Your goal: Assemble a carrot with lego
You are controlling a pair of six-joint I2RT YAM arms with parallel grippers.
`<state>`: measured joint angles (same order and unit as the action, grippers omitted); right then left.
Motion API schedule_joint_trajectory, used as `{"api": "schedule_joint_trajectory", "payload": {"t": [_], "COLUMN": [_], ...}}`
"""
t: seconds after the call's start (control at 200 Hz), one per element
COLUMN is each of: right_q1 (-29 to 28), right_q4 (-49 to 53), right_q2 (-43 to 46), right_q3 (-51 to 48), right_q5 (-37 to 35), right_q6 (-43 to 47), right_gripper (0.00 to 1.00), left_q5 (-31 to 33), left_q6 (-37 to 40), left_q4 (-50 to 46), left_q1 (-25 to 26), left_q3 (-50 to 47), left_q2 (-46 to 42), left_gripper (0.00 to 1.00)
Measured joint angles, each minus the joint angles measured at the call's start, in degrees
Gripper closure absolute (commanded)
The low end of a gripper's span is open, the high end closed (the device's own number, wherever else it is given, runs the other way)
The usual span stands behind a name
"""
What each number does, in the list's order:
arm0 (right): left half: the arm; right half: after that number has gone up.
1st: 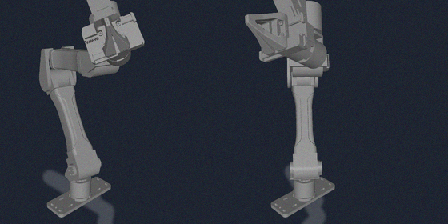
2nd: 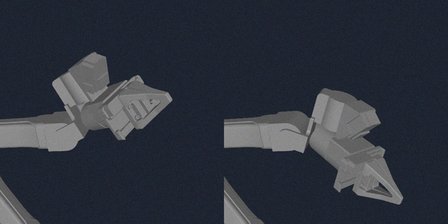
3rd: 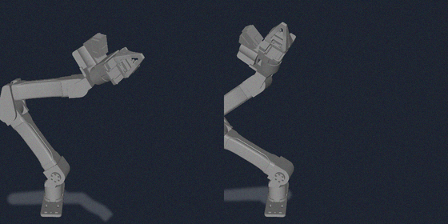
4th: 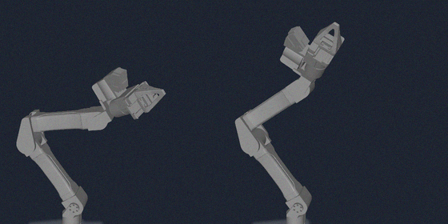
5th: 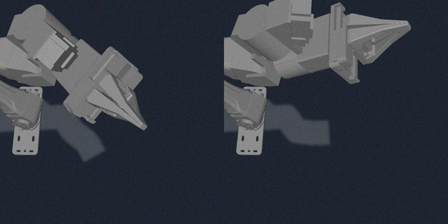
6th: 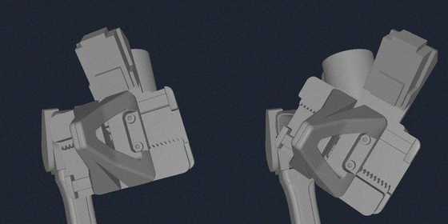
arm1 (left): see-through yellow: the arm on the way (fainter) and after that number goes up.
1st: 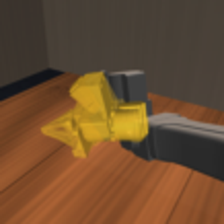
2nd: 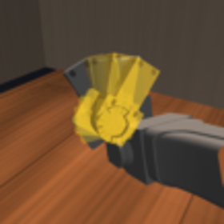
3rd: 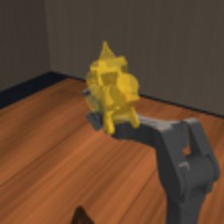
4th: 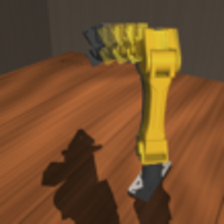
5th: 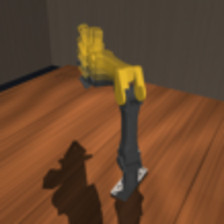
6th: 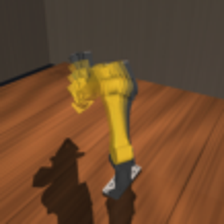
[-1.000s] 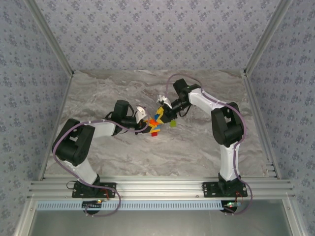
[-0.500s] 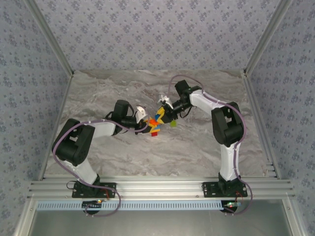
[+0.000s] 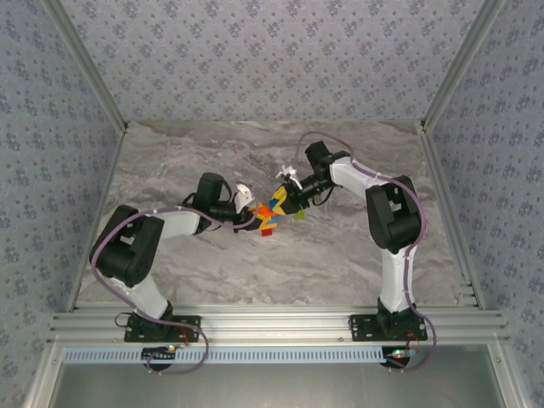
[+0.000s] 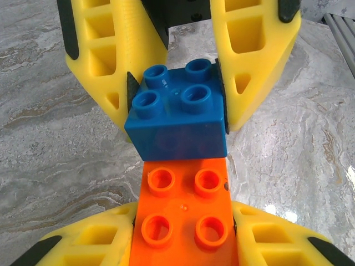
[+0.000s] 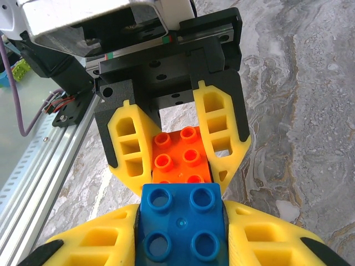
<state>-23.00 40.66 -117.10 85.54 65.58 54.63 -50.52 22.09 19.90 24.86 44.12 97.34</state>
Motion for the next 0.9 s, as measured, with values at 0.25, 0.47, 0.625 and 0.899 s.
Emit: {"api": "schedule_joint_trajectory", "payload": {"t": [0.25, 0.47, 0.625, 0.899], "right_q1": [0.0, 0.0, -0.3, -0.8], "right_q4": [0.0, 0.3, 0.9, 1.3], "right_q2": [0.0, 0.0, 0.0, 0.0], "right_q3": [-0.1, -0.1, -0.1, -0.2], "right_q5": [0.0, 0.0, 0.0, -0.3], "right_q6": [0.0, 0.2, 0.5, 0.7], "right_gripper": [0.96, 0.96, 0.97, 0.97], "left_q5": [0.0, -0.8, -2.3, -3.8], "left_q6": [0.0, -0.3, -1.0, -1.9], "left_q4": [0.0, -0.2, -0.9, -2.1], "left_q1": [0.0, -0.3, -0.7, -1.1], "left_q3": [0.0, 0.0, 0.0, 0.0], "left_q2": [0.0, 0.0, 0.0, 0.0], "left_gripper": [0.7, 0.71, 0.71, 0.73]}}
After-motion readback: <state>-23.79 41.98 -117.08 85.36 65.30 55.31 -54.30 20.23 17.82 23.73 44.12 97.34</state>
